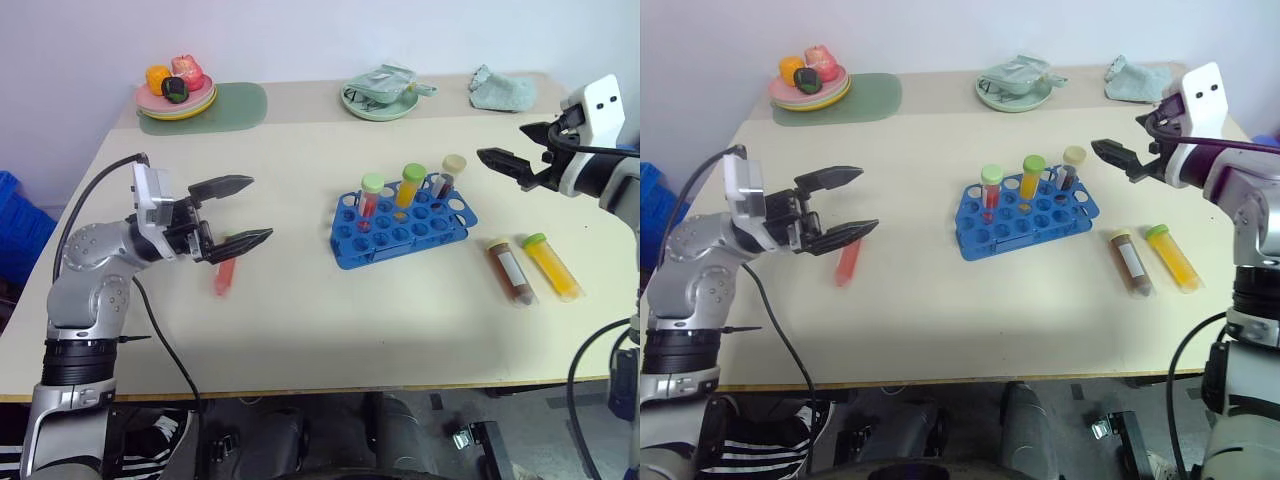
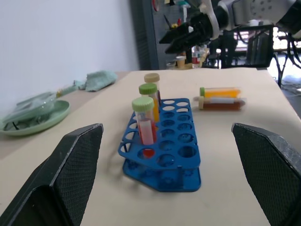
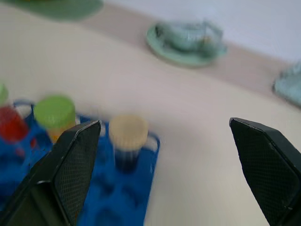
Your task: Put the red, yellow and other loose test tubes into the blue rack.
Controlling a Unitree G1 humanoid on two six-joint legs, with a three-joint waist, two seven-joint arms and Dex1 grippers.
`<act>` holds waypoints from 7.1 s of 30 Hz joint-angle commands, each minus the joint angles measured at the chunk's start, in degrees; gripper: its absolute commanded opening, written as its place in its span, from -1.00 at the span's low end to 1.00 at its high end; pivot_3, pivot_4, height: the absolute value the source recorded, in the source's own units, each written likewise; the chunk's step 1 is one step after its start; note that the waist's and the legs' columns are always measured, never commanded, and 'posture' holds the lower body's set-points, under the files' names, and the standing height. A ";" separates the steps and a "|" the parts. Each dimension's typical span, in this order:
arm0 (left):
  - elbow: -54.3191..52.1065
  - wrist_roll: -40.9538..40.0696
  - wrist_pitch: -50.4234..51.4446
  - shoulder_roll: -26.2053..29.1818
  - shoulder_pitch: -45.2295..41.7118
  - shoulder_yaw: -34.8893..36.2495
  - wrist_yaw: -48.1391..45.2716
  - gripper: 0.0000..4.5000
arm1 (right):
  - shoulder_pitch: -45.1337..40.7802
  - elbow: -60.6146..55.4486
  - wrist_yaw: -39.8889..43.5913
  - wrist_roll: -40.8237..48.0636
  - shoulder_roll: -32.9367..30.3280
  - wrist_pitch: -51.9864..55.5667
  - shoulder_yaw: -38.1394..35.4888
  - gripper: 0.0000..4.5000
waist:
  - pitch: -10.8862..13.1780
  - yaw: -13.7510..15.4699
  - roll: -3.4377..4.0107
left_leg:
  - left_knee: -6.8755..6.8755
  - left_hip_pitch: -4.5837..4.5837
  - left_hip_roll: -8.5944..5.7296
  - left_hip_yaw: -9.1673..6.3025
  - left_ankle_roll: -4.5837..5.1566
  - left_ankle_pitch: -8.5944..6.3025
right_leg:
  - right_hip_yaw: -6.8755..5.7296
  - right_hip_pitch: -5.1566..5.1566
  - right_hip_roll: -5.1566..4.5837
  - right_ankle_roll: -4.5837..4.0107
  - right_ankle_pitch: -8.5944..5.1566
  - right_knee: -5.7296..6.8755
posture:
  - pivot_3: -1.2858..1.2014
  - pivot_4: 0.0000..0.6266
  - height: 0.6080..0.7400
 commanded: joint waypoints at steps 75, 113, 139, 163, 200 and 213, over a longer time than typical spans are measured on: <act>-13.82 -10.25 9.76 7.40 14.67 6.46 -2.63 1.00 | -3.17 -9.31 18.05 9.33 -14.72 30.16 23.79 -0.65 | 0.12 -1.08 0.15 | -0.07 -0.12 0.05 0.13 0.04 -0.03 | -0.05 -0.25 -0.03 0.01 0.00 0.05 | 0.03 -0.52 1.00; -8.20 -8.04 11.81 5.84 6.21 2.61 -3.83 1.00 | 15.36 2.76 -11.57 -6.33 34.08 -52.91 -1.30 -0.65 | 0.02 -2.28 0.03 | -0.06 0.10 0.06 0.19 -0.02 0.01 | -0.01 -0.18 0.04 -0.03 0.02 0.19 | 0.03 -0.52 1.00; -8.29 -8.60 13.65 6.92 3.32 2.46 -3.11 1.00 | 18.46 0.37 -17.24 -7.85 33.04 -53.55 -0.96 -0.65 | 0.02 -2.44 0.03 | -0.07 0.11 0.03 0.21 -0.02 0.01 | -0.01 -0.19 0.05 -0.03 0.02 0.20 | 0.03 -0.52 1.00; -6.50 -7.87 11.49 7.17 4.67 3.78 -5.21 1.00 | 15.56 11.97 -16.29 -6.97 33.29 -61.66 -1.22 -0.65 | 0.02 -2.51 0.03 | -0.07 0.14 0.04 0.21 -0.02 0.01 | -0.01 -0.15 0.05 -0.03 0.02 0.20 | 0.03 -0.52 1.00; -3.95 -6.98 9.34 6.86 4.59 3.77 -7.30 1.00 | 18.33 7.24 -19.04 -4.20 35.15 -59.19 -2.56 0.97 | 0.02 -2.53 0.03 | -0.07 0.13 0.03 0.21 -0.02 0.01 | -0.01 -0.17 0.05 -0.03 0.02 0.21 | 0.03 -0.52 1.00; -5.26 -7.02 9.31 6.94 5.70 3.80 -7.20 1.00 | 26.27 -10.27 -7.21 8.06 10.57 -30.46 -10.99 0.97 | 0.03 -1.99 0.06 | -0.04 0.09 0.04 0.22 0.00 0.00 | 0.00 -0.14 0.02 -0.03 0.02 0.18 | 0.03 -0.52 1.00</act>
